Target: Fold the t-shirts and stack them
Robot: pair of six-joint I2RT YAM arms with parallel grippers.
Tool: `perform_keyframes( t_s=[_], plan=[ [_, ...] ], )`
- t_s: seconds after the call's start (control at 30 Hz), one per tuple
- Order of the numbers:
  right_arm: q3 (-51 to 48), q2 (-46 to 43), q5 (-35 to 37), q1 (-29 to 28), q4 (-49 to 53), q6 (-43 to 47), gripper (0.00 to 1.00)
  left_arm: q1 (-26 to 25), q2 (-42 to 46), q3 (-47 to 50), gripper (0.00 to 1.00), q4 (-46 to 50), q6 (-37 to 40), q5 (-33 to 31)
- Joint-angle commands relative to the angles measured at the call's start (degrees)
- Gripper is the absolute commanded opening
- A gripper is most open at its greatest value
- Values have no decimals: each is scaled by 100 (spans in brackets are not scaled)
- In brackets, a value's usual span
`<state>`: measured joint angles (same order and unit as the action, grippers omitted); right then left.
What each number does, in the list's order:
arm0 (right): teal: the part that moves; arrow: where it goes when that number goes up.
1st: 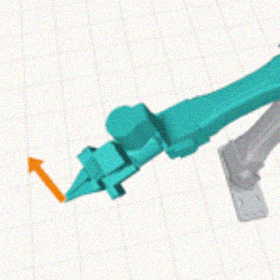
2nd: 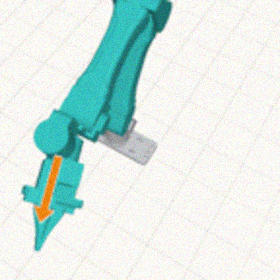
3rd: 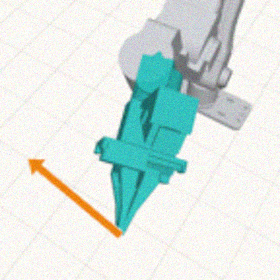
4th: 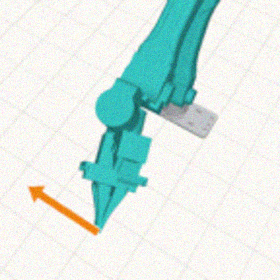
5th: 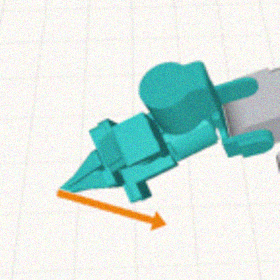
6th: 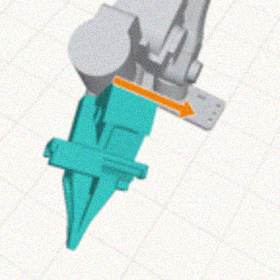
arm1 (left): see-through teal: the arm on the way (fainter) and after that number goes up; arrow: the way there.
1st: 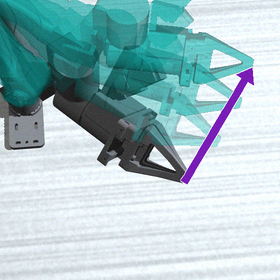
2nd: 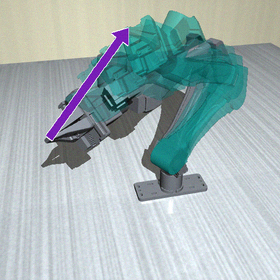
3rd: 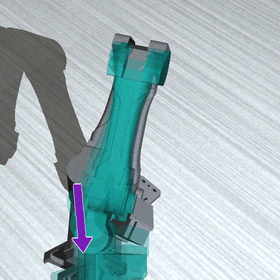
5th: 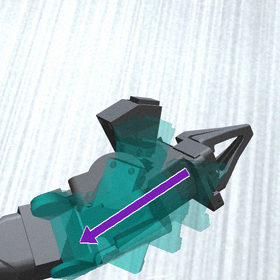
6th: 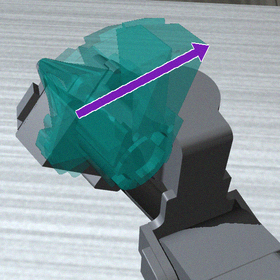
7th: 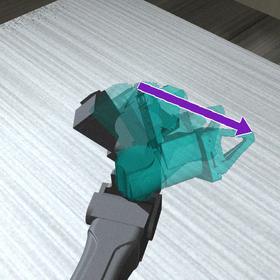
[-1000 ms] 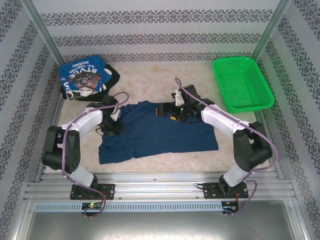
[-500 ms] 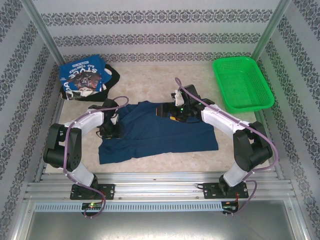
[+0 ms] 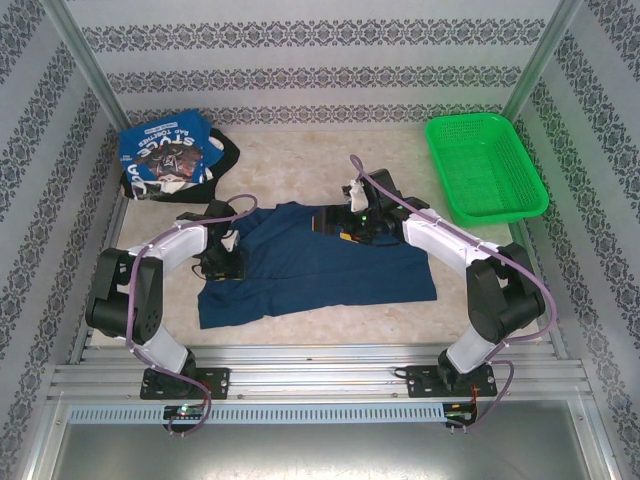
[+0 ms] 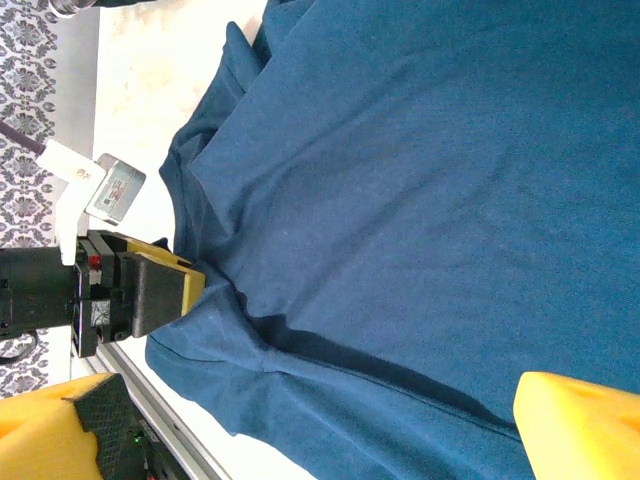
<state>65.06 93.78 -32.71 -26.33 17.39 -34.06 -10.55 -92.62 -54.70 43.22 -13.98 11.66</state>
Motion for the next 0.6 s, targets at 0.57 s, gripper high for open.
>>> perform_keyframes(
  t_s=[0.57],
  plan=[
    [20, 141, -169, 84, -103, 40, 98, -116, 356, 160, 6, 107, 123, 222]
  ],
)
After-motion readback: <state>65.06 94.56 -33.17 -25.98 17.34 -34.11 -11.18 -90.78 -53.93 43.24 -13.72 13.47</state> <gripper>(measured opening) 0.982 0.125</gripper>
